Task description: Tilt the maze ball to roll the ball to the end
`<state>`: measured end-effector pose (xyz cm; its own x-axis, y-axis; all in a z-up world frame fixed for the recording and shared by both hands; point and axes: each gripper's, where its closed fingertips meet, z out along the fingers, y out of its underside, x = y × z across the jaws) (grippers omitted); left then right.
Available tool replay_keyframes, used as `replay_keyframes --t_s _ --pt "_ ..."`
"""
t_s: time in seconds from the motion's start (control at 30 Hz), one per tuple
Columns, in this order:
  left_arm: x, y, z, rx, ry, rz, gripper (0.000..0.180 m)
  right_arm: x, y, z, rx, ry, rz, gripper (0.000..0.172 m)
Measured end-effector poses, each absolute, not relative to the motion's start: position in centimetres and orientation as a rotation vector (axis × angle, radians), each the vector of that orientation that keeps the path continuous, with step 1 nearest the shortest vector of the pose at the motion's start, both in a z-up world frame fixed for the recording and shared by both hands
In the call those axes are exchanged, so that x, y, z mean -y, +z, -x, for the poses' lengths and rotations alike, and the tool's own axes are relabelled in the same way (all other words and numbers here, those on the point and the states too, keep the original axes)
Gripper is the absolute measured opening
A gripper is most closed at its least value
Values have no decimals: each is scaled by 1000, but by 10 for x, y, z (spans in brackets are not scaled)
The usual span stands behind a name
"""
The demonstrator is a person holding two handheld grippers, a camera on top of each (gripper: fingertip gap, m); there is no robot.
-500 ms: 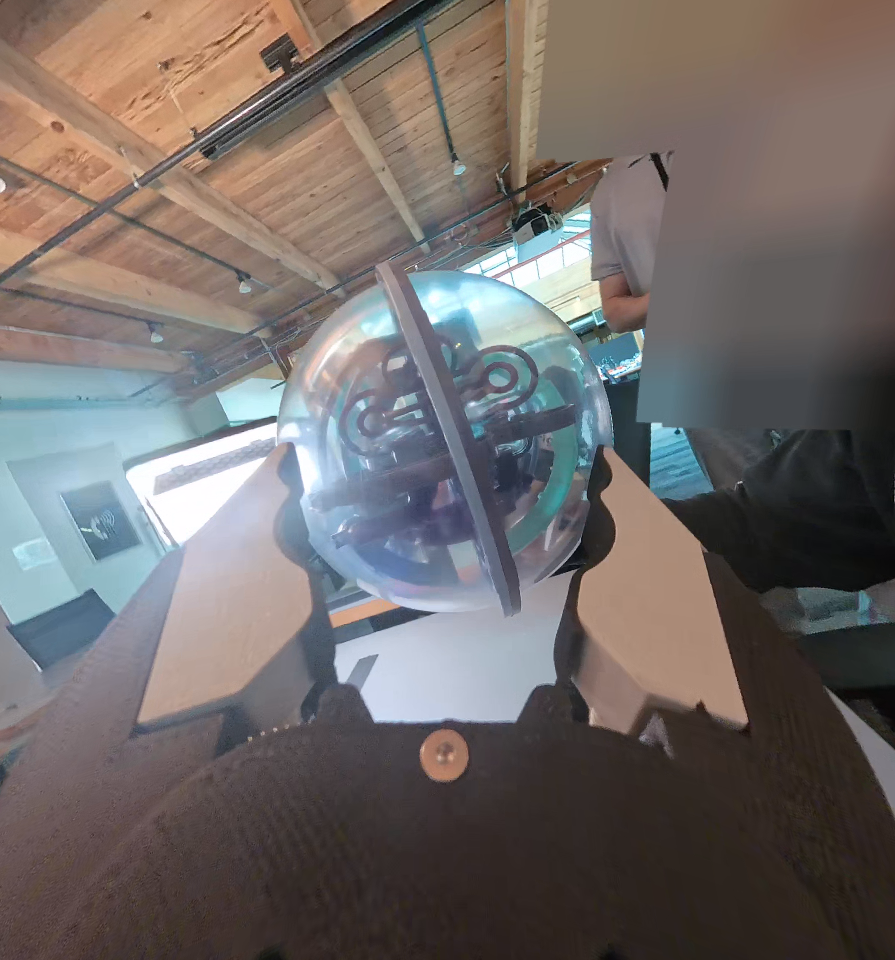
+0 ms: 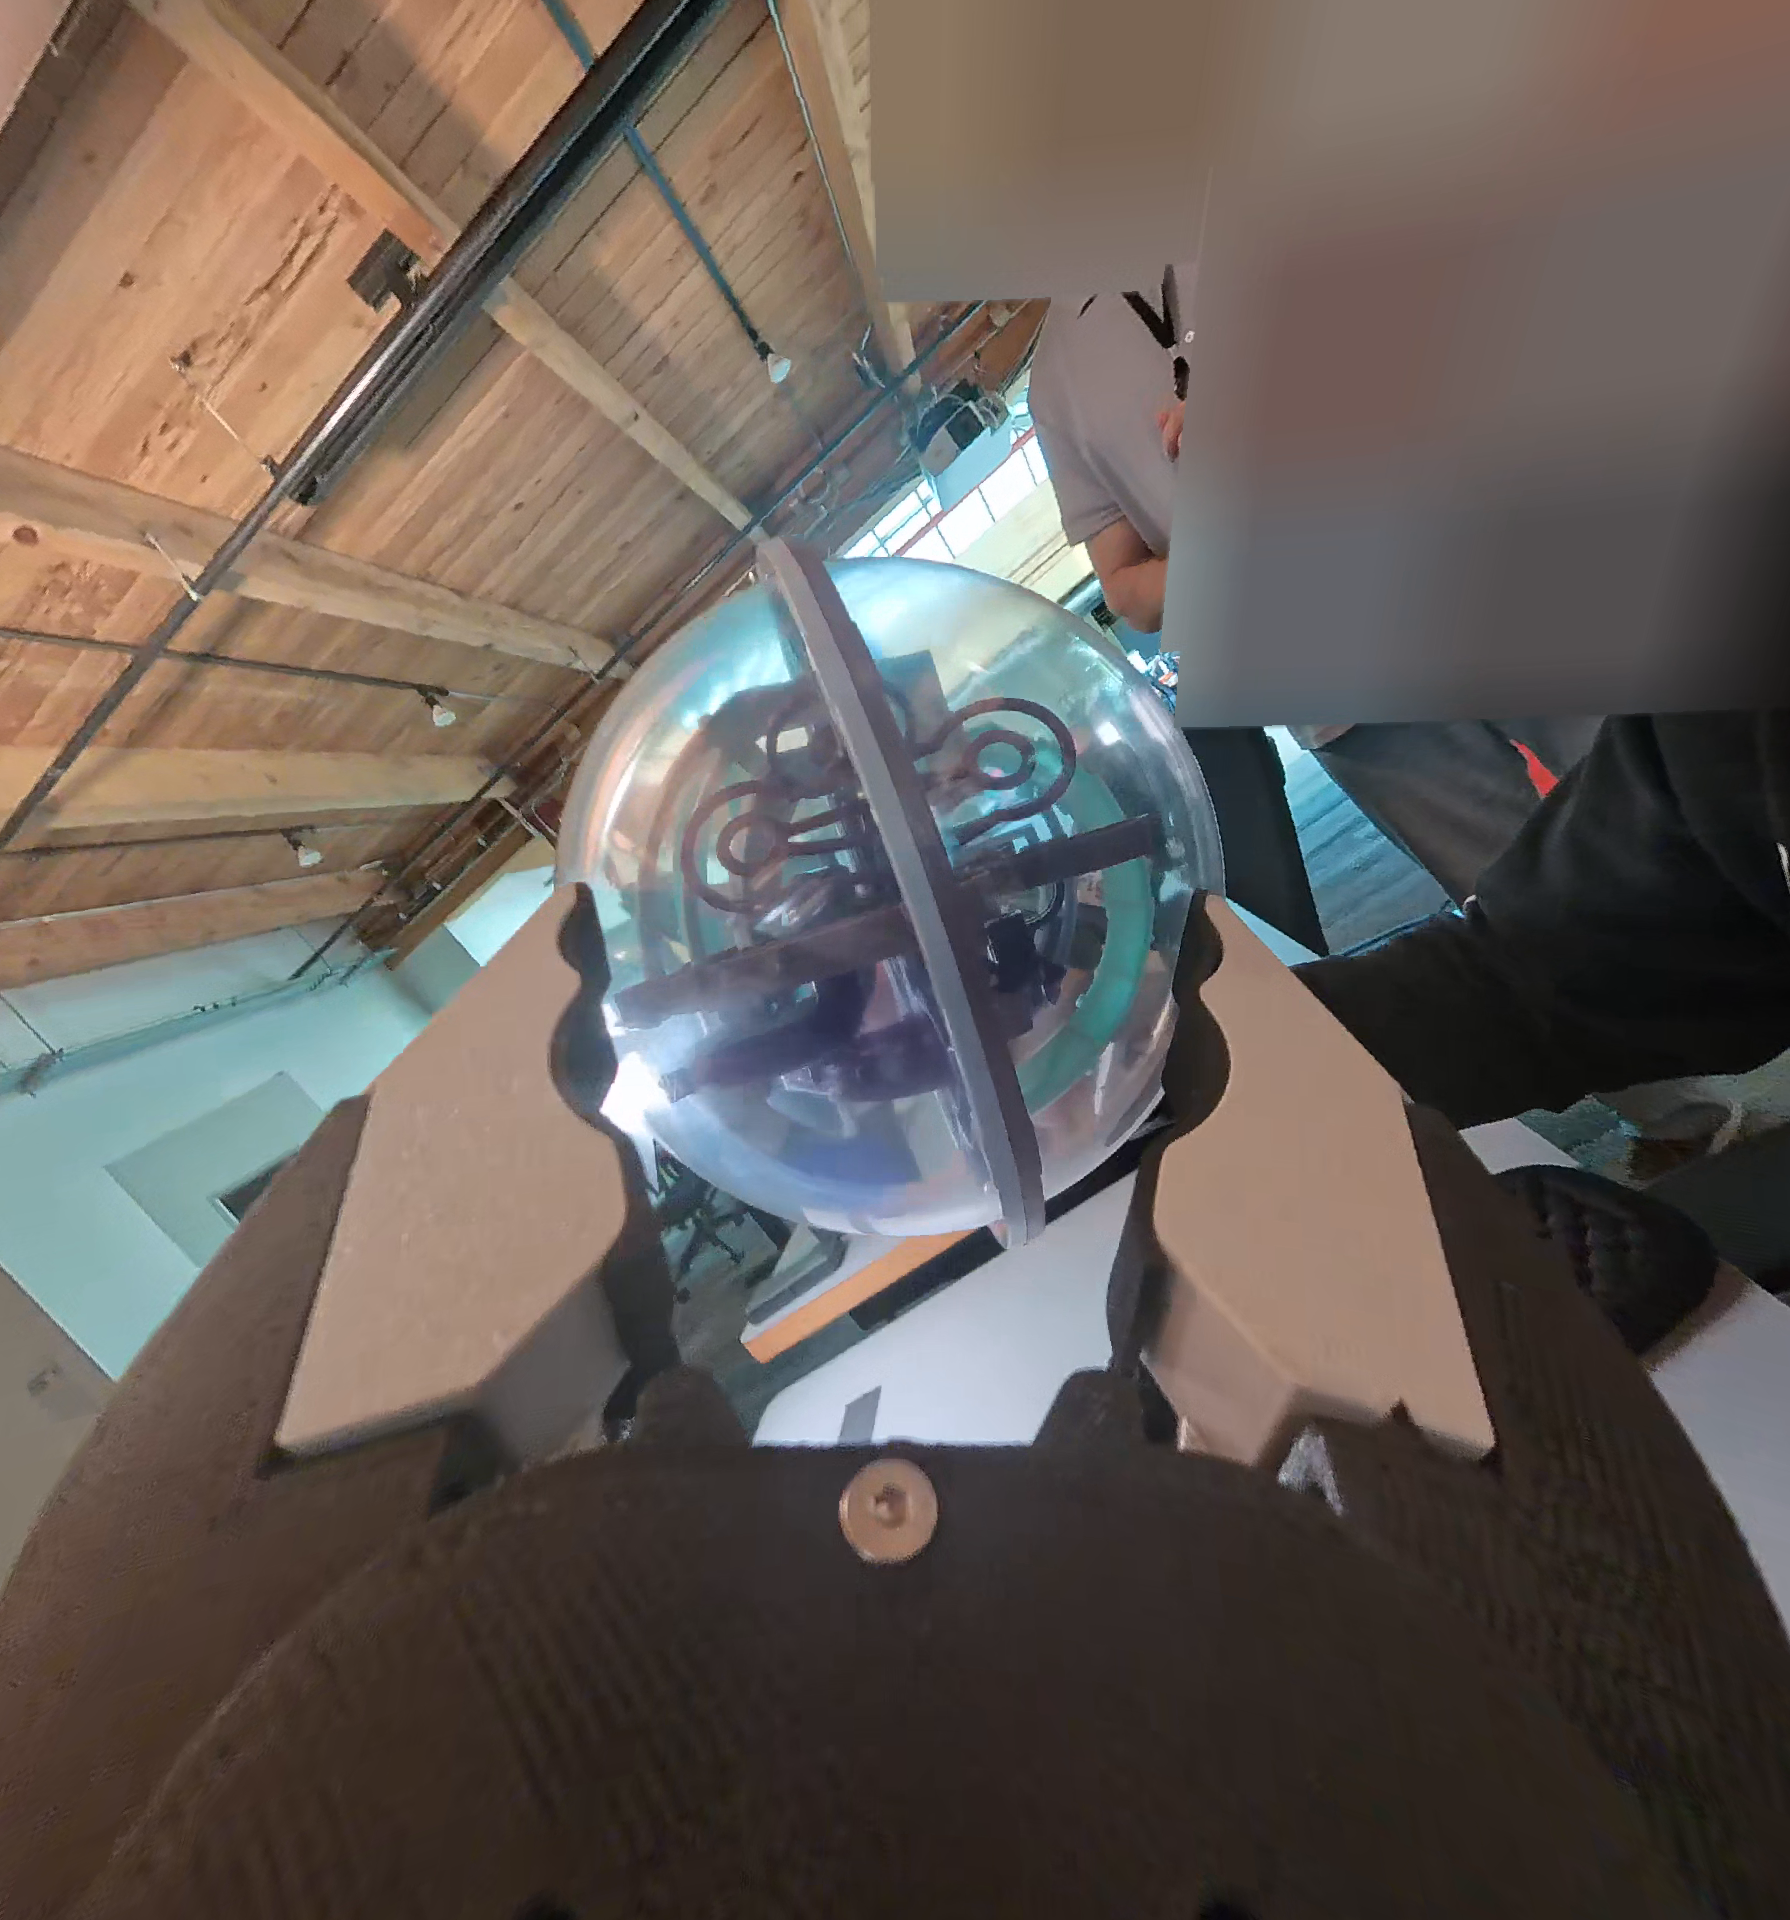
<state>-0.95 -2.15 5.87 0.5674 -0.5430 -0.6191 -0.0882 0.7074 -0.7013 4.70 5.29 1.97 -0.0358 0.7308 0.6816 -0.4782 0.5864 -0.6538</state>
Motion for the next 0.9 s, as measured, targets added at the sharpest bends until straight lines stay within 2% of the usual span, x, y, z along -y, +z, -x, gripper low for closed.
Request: replay_keyframes --t_s 0.47,0.9 --pt "30 67 -5 -982 -281 819 109 -40 33 -64 1248 929 222 97" --pt "13 57 -1 -925 -268 901 113 -59 13 -50 1257 986 327 99"
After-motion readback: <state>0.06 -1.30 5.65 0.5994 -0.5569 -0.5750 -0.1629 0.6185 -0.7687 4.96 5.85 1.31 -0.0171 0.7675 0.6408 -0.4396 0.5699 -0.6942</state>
